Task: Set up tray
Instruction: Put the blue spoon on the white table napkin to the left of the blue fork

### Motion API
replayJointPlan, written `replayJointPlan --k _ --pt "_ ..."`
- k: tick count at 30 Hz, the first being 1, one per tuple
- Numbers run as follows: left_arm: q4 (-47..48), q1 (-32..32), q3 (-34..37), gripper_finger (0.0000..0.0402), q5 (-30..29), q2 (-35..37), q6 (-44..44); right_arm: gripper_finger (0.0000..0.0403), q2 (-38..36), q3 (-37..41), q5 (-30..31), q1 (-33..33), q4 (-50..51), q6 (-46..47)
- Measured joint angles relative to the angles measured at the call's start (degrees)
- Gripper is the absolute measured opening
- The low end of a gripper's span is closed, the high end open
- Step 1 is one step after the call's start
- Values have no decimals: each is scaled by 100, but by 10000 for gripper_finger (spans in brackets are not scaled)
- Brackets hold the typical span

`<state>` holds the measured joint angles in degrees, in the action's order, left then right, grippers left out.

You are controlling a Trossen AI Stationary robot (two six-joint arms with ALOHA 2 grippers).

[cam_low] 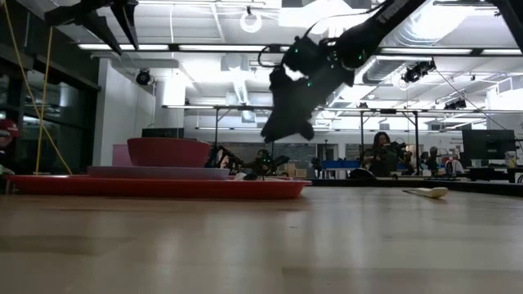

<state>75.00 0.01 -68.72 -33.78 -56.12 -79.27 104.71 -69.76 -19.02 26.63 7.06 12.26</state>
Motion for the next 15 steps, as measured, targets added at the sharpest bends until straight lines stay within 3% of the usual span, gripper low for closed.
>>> replayJointPlan --k 15 --pt "-5 0 1 179 184 9 -6 82 485 0 -114 -24 -257 -160"
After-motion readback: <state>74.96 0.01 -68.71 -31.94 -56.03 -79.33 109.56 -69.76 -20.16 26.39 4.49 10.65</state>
